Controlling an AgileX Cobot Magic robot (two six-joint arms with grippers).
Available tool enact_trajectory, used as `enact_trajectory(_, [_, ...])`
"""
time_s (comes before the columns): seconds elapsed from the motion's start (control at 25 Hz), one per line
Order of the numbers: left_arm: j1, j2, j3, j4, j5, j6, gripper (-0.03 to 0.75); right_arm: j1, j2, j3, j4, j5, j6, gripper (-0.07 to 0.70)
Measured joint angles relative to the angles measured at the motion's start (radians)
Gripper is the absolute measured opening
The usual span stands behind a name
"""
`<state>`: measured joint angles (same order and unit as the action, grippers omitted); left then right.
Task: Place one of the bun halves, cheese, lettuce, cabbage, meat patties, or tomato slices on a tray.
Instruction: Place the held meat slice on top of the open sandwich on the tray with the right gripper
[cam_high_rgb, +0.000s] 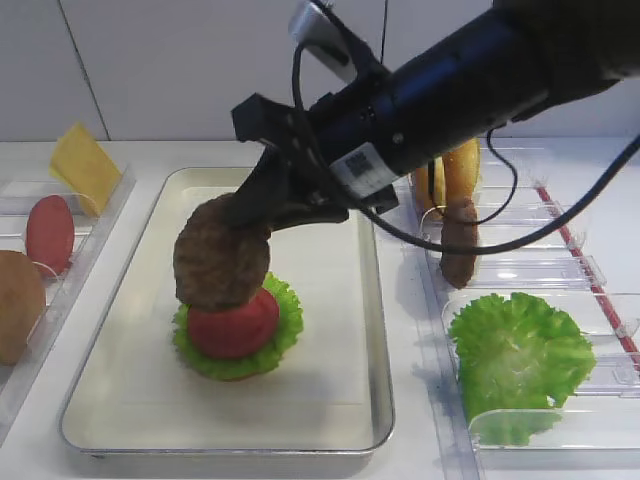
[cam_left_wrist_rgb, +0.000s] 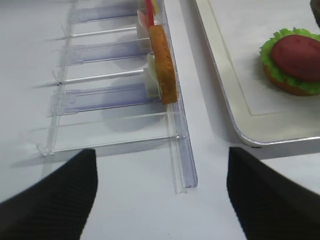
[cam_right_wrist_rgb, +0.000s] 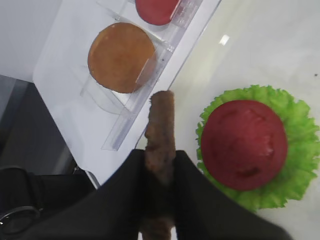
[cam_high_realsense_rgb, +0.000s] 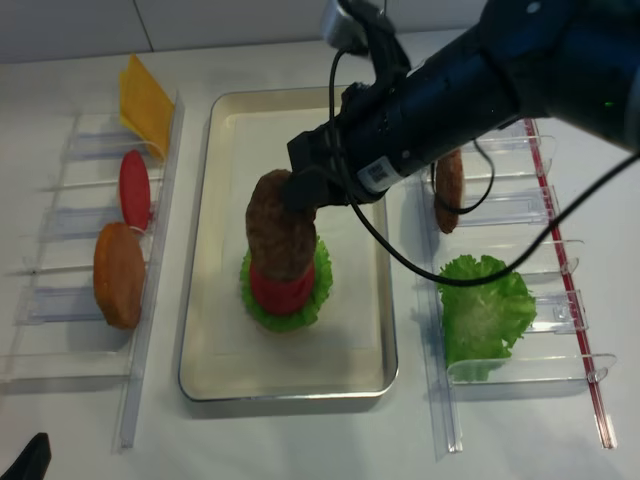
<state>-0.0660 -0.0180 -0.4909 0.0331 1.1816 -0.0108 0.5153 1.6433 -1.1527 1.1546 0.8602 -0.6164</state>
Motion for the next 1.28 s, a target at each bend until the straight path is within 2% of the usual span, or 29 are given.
enact_trajectory(0.16, [0.0, 0.0, 0.0, 0.0, 0.0, 0.0, 0.52, -0.002, 0.087, 0.0, 0.109, 0.061, -0.101, 0.156])
enact_trajectory(0.28, [0.0, 0.0, 0.0, 0.0, 0.0, 0.0, 0.519, -0.008, 0.138, 0.0, 0.136, 0.075, -0.143, 0.156])
enact_trajectory(0.6, [0.0, 0.0, 0.0, 0.0, 0.0, 0.0, 0.518, -0.065, 0.212, 0.0, 0.194, 0.1, -0.177, 0.156])
enact_trajectory(0.96, [0.0, 0.0, 0.0, 0.0, 0.0, 0.0, 0.514, -0.065, 0.27, 0.0, 0.279, 0.171, -0.228, 0.156])
enact_trajectory(1.28, [0.0, 0.0, 0.0, 0.0, 0.0, 0.0, 0.514, -0.098, 0.285, 0.0, 0.289, 0.173, -0.234, 0.156])
